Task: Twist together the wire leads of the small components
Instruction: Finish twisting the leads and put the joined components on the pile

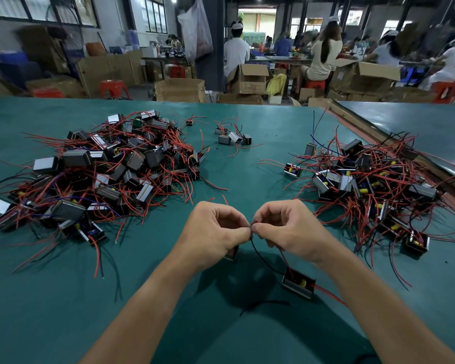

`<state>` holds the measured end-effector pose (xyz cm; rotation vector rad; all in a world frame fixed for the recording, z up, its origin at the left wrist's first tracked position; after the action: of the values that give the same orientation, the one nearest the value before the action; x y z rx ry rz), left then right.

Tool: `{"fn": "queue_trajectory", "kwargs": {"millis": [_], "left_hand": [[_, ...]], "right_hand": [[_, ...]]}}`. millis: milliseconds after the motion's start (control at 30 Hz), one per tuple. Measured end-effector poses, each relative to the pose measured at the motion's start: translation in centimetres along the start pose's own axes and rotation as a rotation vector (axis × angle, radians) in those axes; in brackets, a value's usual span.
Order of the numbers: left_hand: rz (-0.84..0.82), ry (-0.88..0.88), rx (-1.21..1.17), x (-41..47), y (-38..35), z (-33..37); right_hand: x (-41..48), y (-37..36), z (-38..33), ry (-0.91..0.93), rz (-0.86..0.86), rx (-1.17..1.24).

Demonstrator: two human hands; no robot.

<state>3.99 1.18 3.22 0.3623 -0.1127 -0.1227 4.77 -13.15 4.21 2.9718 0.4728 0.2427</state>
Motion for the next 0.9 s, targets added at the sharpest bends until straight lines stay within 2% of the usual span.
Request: {"fn": "queue_trajectory", "kwargs": {"millis": [233,633,900], "left_hand": [[-0.008,0.005,0.018,-0.06,-0.01,0.00],[0.029,0.018,0.038,-0.13,0.16,0.15],[0.030,0.011,0.041,-0.18,0.27,0.13]], "right_hand": [[0.00,0.14,0.06,-0.012,0.003,-0.020],[-0.18,0.22,-0.50,0.096,0.021,-0.189],[-0.15,-0.04,-0.32,0.072,-0.012,-0.140]]}}
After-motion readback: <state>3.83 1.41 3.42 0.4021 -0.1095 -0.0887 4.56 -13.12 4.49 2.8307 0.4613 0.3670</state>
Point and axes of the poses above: each hand's wrist, its own x-axis towards the middle knuckle, its own y-axis out of the back of the hand, z = x × y, the point moved 6 cm from there along x, towards the middle knuckle, and after that the axes turned 8 degrees about x, right-handed, at the moved point
